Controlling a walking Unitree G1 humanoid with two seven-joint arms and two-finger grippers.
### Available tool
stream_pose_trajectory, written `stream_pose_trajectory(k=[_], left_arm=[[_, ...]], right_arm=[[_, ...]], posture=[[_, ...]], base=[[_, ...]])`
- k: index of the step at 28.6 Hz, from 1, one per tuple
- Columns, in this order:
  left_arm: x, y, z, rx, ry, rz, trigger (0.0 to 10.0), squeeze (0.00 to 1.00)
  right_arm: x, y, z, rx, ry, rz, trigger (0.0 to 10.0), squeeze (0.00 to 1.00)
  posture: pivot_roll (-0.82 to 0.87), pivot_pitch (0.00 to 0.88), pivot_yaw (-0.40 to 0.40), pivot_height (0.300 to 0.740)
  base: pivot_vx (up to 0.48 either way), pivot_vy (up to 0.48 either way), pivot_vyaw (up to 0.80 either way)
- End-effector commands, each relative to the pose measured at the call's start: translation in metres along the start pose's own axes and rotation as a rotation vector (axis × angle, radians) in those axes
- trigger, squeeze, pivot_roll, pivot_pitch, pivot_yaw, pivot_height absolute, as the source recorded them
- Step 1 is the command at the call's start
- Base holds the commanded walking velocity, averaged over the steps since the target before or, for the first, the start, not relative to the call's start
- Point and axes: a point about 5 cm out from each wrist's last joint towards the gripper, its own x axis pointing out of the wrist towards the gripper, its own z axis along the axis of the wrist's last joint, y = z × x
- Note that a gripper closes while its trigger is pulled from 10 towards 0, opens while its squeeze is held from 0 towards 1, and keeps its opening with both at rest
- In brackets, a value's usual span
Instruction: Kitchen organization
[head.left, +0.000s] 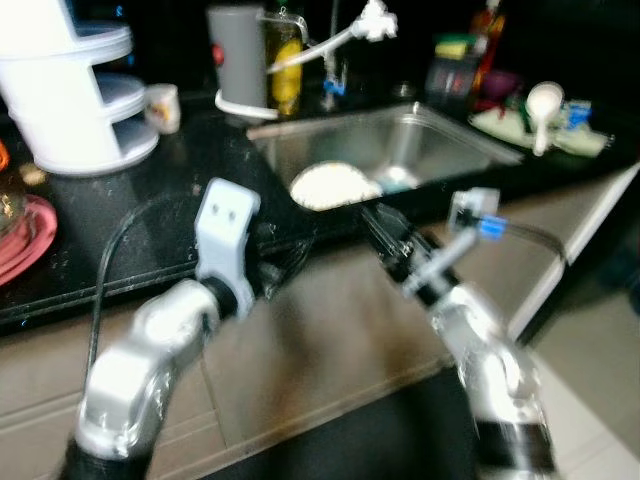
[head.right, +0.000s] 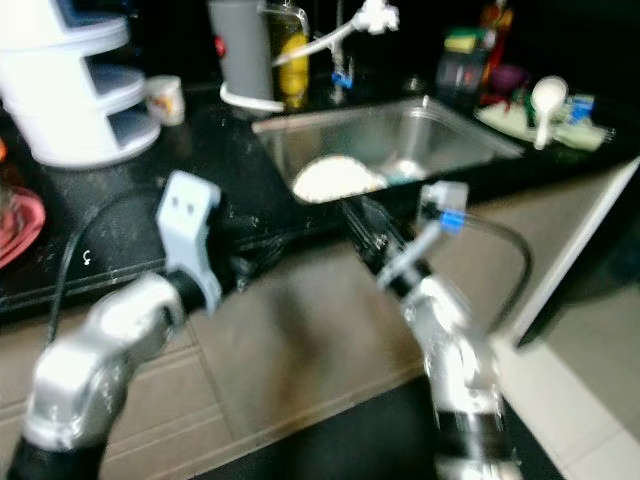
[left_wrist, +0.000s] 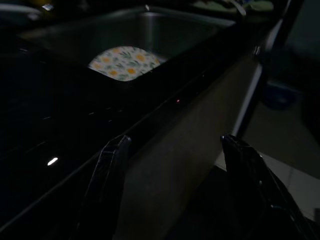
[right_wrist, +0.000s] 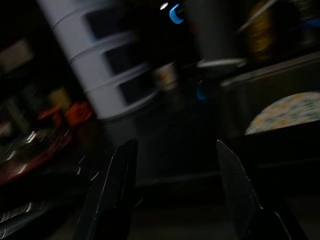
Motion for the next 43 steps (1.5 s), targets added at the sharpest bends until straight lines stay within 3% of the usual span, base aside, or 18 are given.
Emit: stream_pose_trajectory(k=[1, 5, 6, 11, 14, 15, 21, 24, 34, 43], left_arm=[[0.001, -0.002, -0.002, 0.003, -0.002, -0.006, 10.0, 0.0], [0.002, 0.001, -0.011, -0.008, 0.01, 0.034, 10.0, 0.0], [0.0, 0.005, -0.023, 0.011, 0.036, 0.08, 10.0, 0.0], [-0.001, 0.006, -0.028, 0.02, 0.044, 0.104, 10.0, 0.0], [-0.003, 0.013, -0.03, 0.013, 0.024, 0.182, 10.0, 0.0], [-0.009, 0.029, -0.035, 0.036, 0.031, 0.312, 10.0, 0.0], [-0.027, 0.055, -0.047, 0.093, 0.061, 0.509, 10.0, 0.0], [-0.032, 0.06, -0.047, 0.08, 0.047, 0.557, 10.0, 0.0], [-0.03, 0.063, -0.029, 0.088, -0.062, 0.572, 10.0, 0.0], [-0.024, 0.066, -0.012, 0.107, -0.136, 0.548, 10.0, 0.0]], right_arm=[[-0.002, -0.001, -0.004, -0.019, 0.023, 0.0, 10.0, 0.0], [-0.009, -0.009, -0.011, -0.052, 0.079, -0.016, 10.0, 0.0], [-0.012, -0.007, -0.014, -0.063, 0.098, 0.0, 10.0, 0.0], [-0.013, -0.005, -0.016, -0.057, 0.099, 0.008, 10.0, 0.0], [-0.013, -0.003, -0.02, -0.055, 0.109, 0.023, 10.0, 0.0], [-0.011, 0.005, -0.025, -0.052, 0.124, 0.069, 10.0, 0.0], [-0.01, 0.014, -0.03, -0.042, 0.134, 0.119, 10.0, 0.0], [-0.01, 0.016, -0.03, -0.036, 0.133, 0.129, 10.0, 0.0], [-0.002, 0.023, -0.028, -0.033, 0.107, 0.154, 10.0, 0.0], [0.011, 0.033, -0.01, -0.028, 0.024, 0.177, 10.0, 0.0]], posture=[[-0.01, 0.0, -0.03, 0.74], [-0.01, 0.0, -0.028, 0.74], [-0.02, 0.0, -0.025, 0.74], [-0.02, 0.0, -0.03, 0.74], [-0.01, 0.0, -0.037, 0.74], [0.0, 0.0, -0.038, 0.74], [0.0, 0.0, -0.037, 0.74], [0.0, 0.0, -0.036, 0.74], [0.01, 0.0, -0.029, 0.74], [0.0, 0.0, -0.016, 0.74]], base=[[-0.33, 0.0, 0.0], [-0.075, 0.0, 0.2], [0.0, 0.0, 0.8], [0.0, 0.0, 0.8], [0.0, 0.0, 0.8], [0.0, 0.0, 0.8], [0.0, 0.0, 0.8], [0.0, 0.0, 0.8], [0.0, 0.0, 0.75], [0.252, 0.0, 0.0]])
